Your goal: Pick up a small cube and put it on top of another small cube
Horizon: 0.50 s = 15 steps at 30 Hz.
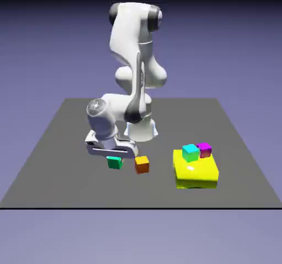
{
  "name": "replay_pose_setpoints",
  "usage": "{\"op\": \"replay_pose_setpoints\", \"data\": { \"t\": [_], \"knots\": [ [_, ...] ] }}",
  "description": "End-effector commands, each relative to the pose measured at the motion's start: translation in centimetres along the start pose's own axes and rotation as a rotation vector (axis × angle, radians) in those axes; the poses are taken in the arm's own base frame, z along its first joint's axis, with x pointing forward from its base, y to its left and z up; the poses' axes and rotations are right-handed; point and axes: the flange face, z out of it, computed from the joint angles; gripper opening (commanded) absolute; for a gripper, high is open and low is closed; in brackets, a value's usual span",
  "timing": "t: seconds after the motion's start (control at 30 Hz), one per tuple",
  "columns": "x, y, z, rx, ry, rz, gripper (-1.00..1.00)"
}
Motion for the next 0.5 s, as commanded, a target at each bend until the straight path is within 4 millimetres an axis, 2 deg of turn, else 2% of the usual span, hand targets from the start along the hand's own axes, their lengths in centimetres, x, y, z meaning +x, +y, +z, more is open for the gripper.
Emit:
{"op": "replay_pose_setpoints", "data": {
  "t": [0.0, 0.17, 0.2, 0.23, 0.43, 0.47],
  "knots": [
    [-1.2, 0.5, 0.0, -0.003, 0.007, 0.010, -1.00],
    [-8.4, 2.2, 1.0, -0.037, 0.074, 0.007, -1.00],
    [-9.0, 2.4, 1.2, -0.041, 0.083, 0.008, -1.00],
    [-9.0, 2.4, 1.2, -0.041, 0.083, 0.008, -1.00],
    [-8.1, 2.3, 8.0, -0.041, 0.083, 0.008, -1.00],
    [-8.1, 2.3, 8.0, -0.041, 0.083, 0.008, 1.00]
  ]
}}
